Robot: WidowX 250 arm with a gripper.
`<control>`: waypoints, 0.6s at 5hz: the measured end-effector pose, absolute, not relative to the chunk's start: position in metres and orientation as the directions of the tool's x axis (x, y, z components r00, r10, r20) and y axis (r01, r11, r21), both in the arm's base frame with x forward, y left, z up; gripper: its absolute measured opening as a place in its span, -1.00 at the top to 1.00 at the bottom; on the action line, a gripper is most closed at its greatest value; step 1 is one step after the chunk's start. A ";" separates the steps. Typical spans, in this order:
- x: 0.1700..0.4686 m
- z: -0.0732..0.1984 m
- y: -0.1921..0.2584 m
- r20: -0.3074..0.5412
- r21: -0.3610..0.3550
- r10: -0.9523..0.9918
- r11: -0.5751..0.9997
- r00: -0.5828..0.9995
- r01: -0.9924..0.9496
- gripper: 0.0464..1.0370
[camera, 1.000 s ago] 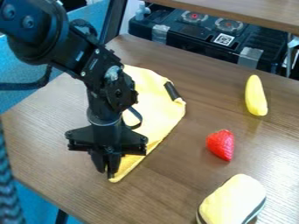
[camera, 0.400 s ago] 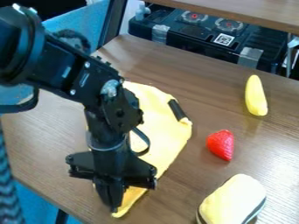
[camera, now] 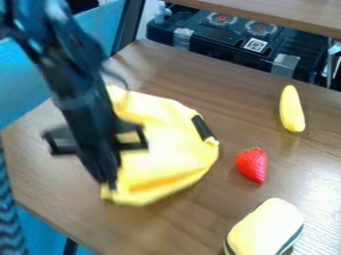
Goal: Folded the cloth then moved it acros the table
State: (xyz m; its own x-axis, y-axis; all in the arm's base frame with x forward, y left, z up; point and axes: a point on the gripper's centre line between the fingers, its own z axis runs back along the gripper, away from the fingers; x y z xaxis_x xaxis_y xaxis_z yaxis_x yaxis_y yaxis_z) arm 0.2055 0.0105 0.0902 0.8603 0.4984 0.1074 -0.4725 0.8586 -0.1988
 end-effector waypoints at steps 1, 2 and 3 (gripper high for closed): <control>0.218 0.118 0.041 0.122 -0.299 0.580 0.796 0.806 -0.527 0.99; 0.234 0.128 0.058 0.090 -0.343 0.622 0.753 0.778 -0.562 0.99; 0.257 0.131 0.078 0.068 -0.333 0.646 0.733 0.761 -0.593 0.99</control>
State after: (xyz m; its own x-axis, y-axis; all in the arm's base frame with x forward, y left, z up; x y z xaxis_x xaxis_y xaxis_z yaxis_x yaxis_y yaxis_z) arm 0.2571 0.0778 0.1306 0.7606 0.6457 0.0680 -0.5928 0.7333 -0.3329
